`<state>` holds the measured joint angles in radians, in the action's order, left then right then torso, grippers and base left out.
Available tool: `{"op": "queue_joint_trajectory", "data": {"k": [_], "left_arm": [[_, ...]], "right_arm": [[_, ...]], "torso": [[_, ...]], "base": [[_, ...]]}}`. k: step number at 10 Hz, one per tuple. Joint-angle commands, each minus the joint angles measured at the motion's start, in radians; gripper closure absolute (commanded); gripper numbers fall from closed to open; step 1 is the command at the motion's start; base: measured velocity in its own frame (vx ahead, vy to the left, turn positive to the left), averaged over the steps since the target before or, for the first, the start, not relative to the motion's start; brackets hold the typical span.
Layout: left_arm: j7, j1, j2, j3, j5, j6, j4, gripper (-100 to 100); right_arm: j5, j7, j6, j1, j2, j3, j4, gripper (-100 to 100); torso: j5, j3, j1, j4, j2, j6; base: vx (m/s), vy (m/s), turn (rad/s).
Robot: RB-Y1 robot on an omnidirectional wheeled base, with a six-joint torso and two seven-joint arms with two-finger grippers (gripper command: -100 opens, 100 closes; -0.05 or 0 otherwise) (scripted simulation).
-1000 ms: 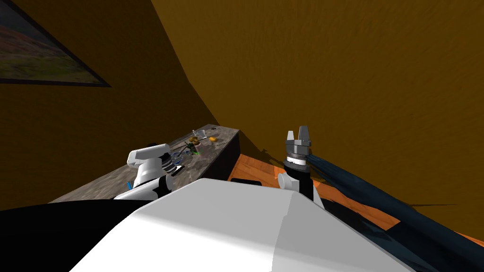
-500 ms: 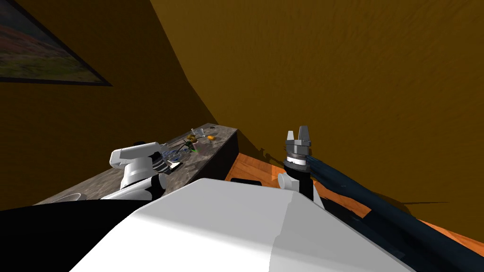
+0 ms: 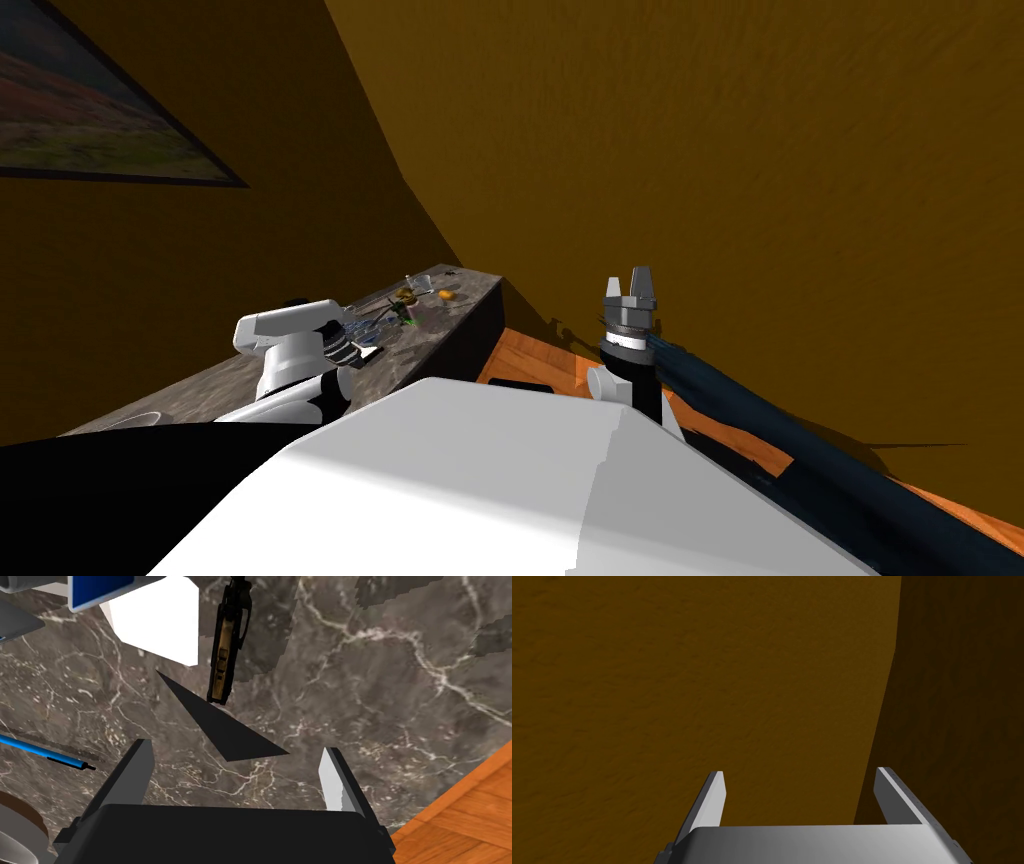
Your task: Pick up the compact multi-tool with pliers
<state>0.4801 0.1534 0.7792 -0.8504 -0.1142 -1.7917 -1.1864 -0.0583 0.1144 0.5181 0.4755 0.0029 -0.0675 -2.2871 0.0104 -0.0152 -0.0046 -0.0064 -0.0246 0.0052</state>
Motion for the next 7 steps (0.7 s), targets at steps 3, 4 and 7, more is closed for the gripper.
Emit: {"op": "queue_joint_trajectory", "data": {"k": [3,4,7], "left_arm": [[-0.068,-0.009,-0.057,0.027,0.01,-0.029,-0.022,-100],[-0.082,-0.012,-0.069,0.033,0.013,-0.043,-0.026,-100],[-0.092,-0.013,-0.067,0.032,0.012,-0.046,-0.015,0]], "right_arm": [[0.0,0.0,0.0,0.0,0.0,0.0,0.0,0],[0.0,0.0,0.0,0.0,0.0,0.0,0.0,0],[0.0,0.0,0.0,0.0,0.0,0.0,0.0,0]], "torso": [[0.001,0.002,0.002,0.001,0.004,0.0],[0.001,0.003,0.003,0.001,0.004,0.0],[-0.001,0.004,-0.003,0.002,0.007,-0.001]], "base": [[0.05,0.131,-0.067],[0.022,0.115,-0.062],[0.012,0.047,-0.021]]}}
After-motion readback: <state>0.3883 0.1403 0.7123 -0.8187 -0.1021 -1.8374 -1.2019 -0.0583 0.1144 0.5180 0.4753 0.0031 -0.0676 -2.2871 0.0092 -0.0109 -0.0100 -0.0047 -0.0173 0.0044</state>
